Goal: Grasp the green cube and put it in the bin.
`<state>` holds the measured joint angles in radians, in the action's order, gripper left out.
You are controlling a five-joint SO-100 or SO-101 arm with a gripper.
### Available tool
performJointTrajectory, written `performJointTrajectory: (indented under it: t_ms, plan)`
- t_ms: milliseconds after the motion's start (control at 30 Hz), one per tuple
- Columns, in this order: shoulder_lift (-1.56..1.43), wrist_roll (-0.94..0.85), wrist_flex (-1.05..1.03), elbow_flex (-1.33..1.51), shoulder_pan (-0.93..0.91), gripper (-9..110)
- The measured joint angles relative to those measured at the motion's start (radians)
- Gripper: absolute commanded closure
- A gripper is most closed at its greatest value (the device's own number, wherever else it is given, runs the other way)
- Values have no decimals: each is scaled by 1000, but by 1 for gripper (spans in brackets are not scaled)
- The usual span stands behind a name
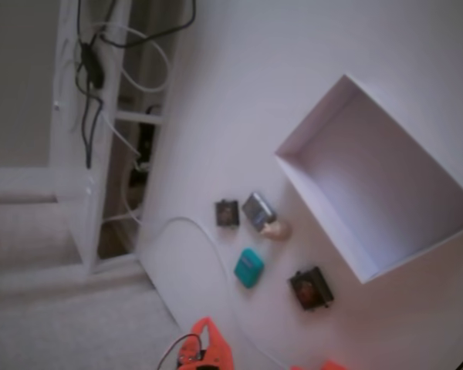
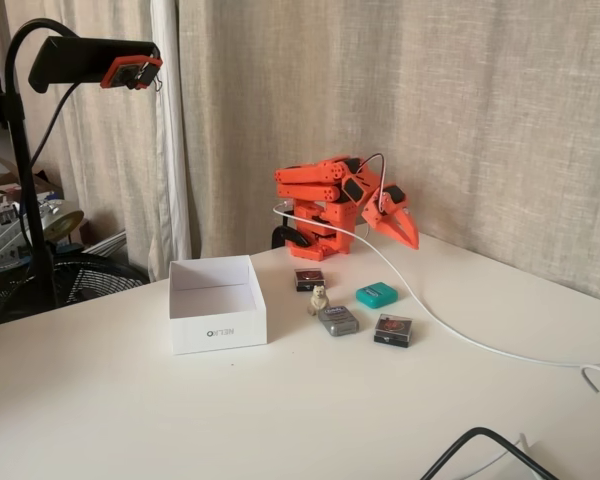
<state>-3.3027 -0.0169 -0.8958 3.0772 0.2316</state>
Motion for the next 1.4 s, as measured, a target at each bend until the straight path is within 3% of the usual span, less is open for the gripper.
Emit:
performJointTrajectory:
  t_ms: [600, 933, 1200, 1400]
  plan:
    - [0, 0, 0, 0, 5, 109]
    - [0, 0, 141, -34, 57, 107]
    - [314, 21, 350, -419, 176, 105]
    - [687, 29, 302, -887, 163, 104]
